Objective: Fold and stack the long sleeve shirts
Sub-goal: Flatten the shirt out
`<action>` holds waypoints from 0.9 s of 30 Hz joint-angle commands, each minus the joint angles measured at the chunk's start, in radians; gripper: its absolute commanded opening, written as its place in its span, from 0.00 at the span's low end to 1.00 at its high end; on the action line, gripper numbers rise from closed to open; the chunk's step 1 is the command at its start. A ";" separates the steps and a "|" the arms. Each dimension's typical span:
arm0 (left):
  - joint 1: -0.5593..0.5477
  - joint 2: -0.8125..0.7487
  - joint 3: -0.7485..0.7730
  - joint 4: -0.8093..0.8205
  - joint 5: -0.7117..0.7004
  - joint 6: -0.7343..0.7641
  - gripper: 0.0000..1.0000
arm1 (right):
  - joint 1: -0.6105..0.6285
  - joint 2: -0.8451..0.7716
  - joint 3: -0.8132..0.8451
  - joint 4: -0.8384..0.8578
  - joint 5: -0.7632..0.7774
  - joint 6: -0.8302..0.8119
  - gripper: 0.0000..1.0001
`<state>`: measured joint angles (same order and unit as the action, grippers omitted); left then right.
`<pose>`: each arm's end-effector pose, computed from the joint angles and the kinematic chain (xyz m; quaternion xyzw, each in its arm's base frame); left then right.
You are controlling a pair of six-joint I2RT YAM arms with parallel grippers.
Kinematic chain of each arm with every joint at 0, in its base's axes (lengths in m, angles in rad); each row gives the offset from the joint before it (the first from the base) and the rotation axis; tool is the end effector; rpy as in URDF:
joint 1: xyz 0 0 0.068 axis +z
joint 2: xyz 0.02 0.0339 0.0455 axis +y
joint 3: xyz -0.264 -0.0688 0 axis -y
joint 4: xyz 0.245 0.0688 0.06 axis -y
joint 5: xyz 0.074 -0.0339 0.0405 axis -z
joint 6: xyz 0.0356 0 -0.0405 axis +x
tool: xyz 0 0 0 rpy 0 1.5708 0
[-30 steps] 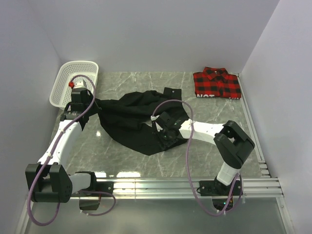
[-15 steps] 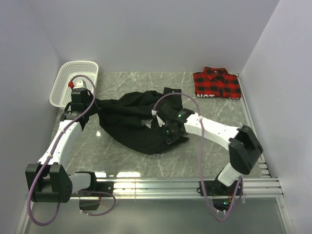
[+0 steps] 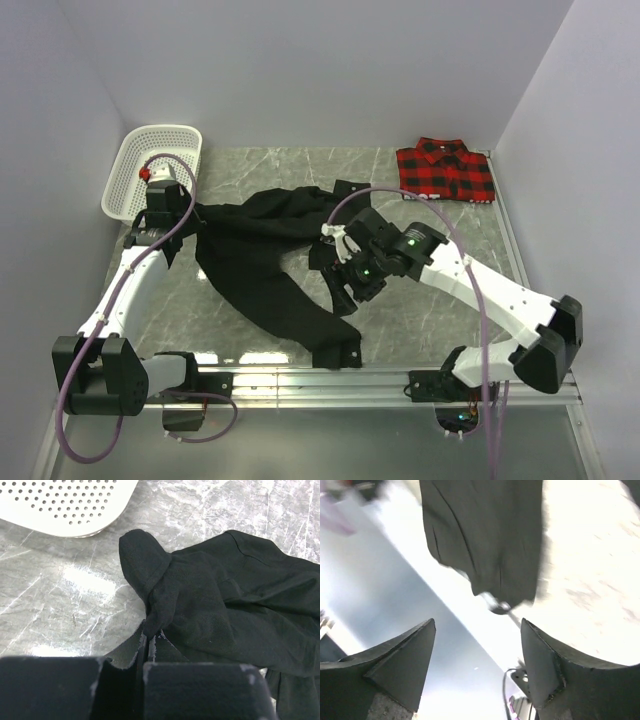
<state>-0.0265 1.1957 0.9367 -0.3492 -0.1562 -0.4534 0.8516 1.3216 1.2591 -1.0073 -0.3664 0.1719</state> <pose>0.2651 -0.0015 0.2920 -0.2225 0.8560 -0.0425 0.4647 0.1582 0.2000 0.3199 -0.3601 0.8830 0.2732 0.1261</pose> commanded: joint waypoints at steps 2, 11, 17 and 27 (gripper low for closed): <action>0.005 -0.019 0.002 0.035 -0.039 0.016 0.00 | -0.097 0.067 -0.079 0.101 0.246 0.072 0.77; 0.005 -0.005 0.005 0.030 -0.043 0.015 0.01 | -0.204 0.140 -0.216 0.528 0.322 0.068 0.70; 0.005 0.002 0.005 0.029 -0.040 0.013 0.01 | -0.108 0.298 -0.150 0.628 0.382 -0.014 0.66; 0.007 0.008 0.010 0.026 -0.028 0.013 0.01 | -0.033 0.479 -0.055 0.633 0.457 -0.034 0.57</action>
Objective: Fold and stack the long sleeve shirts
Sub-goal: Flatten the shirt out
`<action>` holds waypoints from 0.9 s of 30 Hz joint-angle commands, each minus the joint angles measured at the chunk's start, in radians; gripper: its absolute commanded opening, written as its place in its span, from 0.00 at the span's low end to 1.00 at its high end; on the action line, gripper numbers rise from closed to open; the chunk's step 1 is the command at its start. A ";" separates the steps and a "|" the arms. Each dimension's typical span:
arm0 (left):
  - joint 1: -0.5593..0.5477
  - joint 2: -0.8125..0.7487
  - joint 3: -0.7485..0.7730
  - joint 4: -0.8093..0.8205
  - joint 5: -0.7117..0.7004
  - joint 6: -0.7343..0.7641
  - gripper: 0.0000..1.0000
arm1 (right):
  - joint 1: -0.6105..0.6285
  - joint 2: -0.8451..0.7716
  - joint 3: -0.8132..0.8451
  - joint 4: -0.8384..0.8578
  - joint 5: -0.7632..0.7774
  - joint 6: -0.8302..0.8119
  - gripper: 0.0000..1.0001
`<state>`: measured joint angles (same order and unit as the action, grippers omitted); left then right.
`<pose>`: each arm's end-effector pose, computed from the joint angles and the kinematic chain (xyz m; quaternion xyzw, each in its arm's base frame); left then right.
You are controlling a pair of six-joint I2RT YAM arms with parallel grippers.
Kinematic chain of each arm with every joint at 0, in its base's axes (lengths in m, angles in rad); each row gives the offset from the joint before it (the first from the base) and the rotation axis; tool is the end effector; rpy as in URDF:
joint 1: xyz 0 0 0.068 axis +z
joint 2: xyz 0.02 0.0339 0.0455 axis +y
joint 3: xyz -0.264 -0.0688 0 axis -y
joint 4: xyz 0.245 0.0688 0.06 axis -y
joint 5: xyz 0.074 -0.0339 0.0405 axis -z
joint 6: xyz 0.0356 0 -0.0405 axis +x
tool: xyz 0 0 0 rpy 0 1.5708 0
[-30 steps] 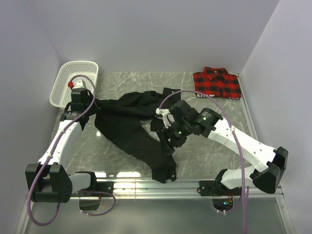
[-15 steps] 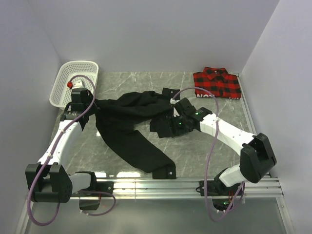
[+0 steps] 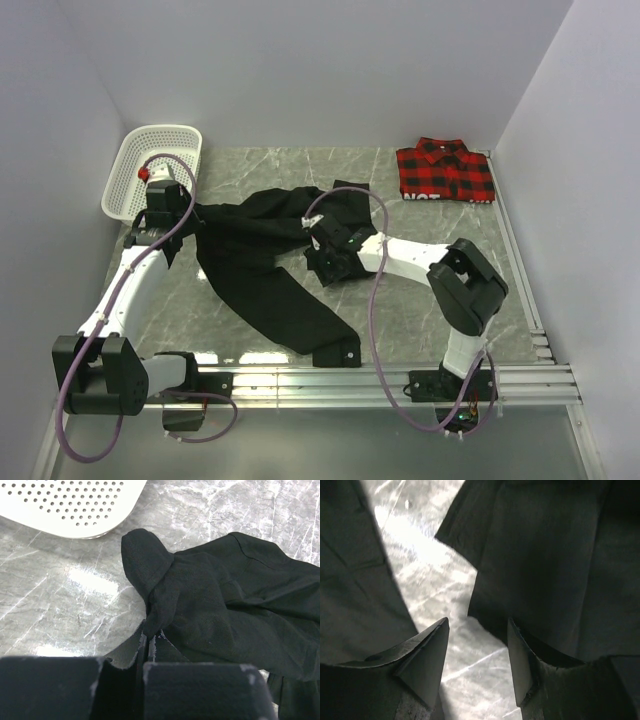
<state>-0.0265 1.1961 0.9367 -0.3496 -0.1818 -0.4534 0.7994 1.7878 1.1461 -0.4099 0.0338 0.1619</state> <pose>0.2651 -0.0006 0.2920 -0.2281 0.8540 -0.0313 0.4666 0.2542 0.2597 0.1776 -0.2987 0.9190 0.1042 0.2351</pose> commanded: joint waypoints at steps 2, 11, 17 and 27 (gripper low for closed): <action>0.007 0.011 0.013 0.023 -0.004 0.013 0.01 | 0.027 0.048 0.079 0.017 0.080 -0.024 0.57; 0.013 0.010 0.013 0.023 -0.002 0.013 0.01 | 0.050 0.136 0.115 -0.027 0.167 -0.045 0.47; 0.014 0.011 0.014 0.023 0.001 0.013 0.01 | 0.054 0.128 0.077 -0.023 0.212 -0.056 0.15; 0.019 0.016 0.011 0.018 -0.002 0.012 0.00 | 0.050 -0.145 0.058 -0.104 0.365 -0.128 0.00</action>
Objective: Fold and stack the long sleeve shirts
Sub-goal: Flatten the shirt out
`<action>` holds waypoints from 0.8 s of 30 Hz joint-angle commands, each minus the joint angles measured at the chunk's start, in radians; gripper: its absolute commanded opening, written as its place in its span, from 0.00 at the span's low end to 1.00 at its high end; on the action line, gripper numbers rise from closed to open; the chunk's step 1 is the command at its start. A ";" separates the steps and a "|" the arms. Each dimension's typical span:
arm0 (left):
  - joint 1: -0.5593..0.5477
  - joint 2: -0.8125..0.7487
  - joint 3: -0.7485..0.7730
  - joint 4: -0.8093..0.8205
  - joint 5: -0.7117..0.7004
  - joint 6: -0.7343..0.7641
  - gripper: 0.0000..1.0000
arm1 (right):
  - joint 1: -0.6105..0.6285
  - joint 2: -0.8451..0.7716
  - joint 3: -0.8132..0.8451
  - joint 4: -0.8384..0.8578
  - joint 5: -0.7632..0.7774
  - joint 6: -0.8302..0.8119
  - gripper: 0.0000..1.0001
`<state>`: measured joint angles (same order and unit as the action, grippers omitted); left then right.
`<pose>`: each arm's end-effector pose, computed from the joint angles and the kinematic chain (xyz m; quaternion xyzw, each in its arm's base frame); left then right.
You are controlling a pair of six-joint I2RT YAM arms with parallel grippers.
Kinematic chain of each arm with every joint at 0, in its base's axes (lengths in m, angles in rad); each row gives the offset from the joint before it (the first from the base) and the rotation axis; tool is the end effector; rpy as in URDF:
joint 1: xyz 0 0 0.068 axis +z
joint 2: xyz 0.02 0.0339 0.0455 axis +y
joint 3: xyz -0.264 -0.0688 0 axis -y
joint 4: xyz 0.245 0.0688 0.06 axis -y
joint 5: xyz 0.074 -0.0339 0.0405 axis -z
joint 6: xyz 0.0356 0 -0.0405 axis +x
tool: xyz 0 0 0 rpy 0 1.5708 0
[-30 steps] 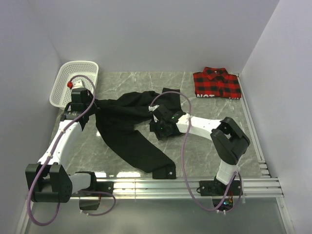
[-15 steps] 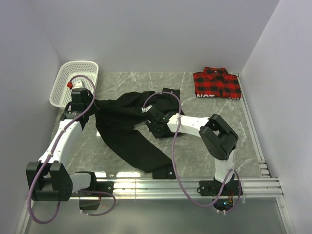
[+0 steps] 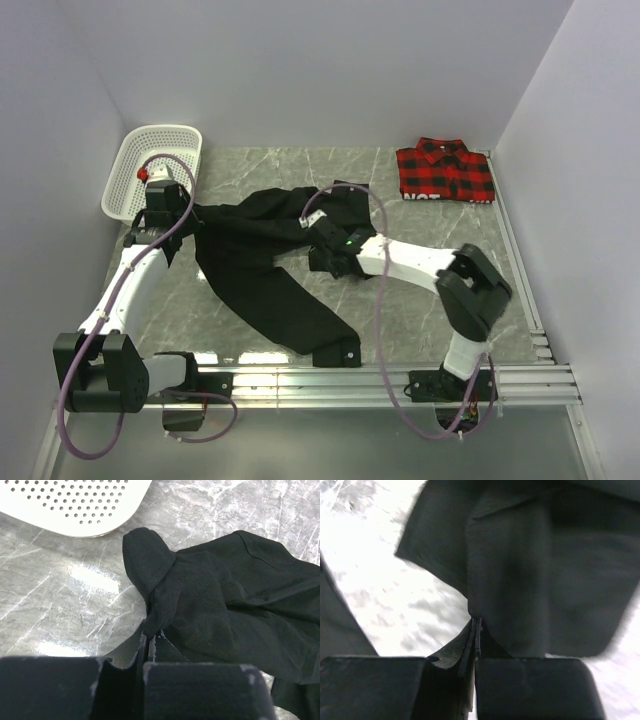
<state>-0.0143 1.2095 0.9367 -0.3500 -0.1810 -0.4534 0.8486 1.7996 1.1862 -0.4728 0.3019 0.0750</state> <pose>0.2674 0.0026 0.2886 -0.2332 0.8559 -0.0271 0.4608 0.2493 0.2669 0.1831 -0.3286 0.9025 -0.0250 0.2774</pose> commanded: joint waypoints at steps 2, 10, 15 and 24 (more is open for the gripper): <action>0.008 0.002 0.016 0.013 -0.026 0.013 0.00 | 0.001 -0.247 0.012 -0.085 0.123 -0.052 0.00; 0.069 -0.001 0.007 0.022 0.020 -0.028 0.00 | -0.002 -0.578 -0.132 -0.153 0.198 0.137 0.00; 0.089 0.053 0.076 -0.004 0.116 -0.071 0.00 | -0.104 -0.733 -0.160 -0.103 0.247 0.167 0.00; 0.148 0.162 0.246 -0.024 0.254 -0.137 0.00 | -0.404 -0.685 -0.070 0.109 0.111 0.151 0.00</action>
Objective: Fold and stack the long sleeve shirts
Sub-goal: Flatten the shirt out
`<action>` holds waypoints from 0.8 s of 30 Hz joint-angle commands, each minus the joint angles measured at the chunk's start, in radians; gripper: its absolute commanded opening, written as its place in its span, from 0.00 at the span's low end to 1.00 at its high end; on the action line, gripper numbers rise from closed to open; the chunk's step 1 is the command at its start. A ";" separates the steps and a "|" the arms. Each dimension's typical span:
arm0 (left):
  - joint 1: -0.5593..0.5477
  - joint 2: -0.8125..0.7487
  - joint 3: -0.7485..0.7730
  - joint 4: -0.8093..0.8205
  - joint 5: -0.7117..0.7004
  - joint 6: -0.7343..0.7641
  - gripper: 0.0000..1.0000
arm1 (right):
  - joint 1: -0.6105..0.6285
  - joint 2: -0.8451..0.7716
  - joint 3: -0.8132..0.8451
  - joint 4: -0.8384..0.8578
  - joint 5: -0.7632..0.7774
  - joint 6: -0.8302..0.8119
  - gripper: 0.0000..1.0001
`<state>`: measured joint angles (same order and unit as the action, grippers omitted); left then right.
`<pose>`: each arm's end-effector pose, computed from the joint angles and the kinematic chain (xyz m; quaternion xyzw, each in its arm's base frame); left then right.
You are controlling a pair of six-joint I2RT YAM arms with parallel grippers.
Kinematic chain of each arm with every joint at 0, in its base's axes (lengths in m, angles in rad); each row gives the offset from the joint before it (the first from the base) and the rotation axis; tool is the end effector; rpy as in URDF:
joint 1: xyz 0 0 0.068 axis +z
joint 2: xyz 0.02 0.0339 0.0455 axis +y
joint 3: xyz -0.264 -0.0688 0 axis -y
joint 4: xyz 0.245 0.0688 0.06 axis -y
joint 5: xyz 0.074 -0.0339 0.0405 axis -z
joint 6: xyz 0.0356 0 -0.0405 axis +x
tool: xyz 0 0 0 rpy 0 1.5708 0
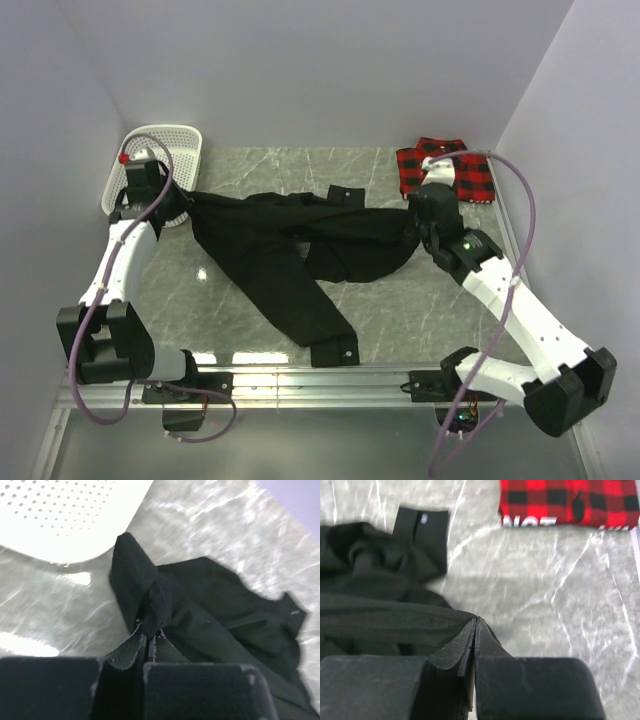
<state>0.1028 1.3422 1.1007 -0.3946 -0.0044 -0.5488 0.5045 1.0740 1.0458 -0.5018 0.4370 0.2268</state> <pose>0.2990 0.0310 0.3052 -0.2867 0.8455 -0.0977 0.4398 0.2108 0.0992 0.3449 -0.0105 0.8538 -0.0021 0.5206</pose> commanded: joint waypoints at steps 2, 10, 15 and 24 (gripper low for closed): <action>0.035 0.076 0.151 0.011 0.130 -0.060 0.00 | -0.101 0.082 0.140 0.170 -0.011 -0.023 0.00; 0.048 0.052 0.303 0.071 0.332 -0.135 0.00 | -0.124 0.179 0.447 0.351 -0.004 -0.218 0.00; 0.072 -0.119 0.255 0.053 0.342 -0.155 0.00 | -0.118 0.011 0.311 0.480 -0.133 -0.317 0.00; 0.089 -0.357 0.085 -0.084 0.247 -0.122 0.01 | -0.115 -0.245 0.079 0.280 -0.365 -0.198 0.00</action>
<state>0.1864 1.0039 1.2274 -0.3908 0.3035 -0.6960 0.3882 0.8669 1.1950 -0.1352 0.1776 -0.0284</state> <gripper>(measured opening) 0.023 0.007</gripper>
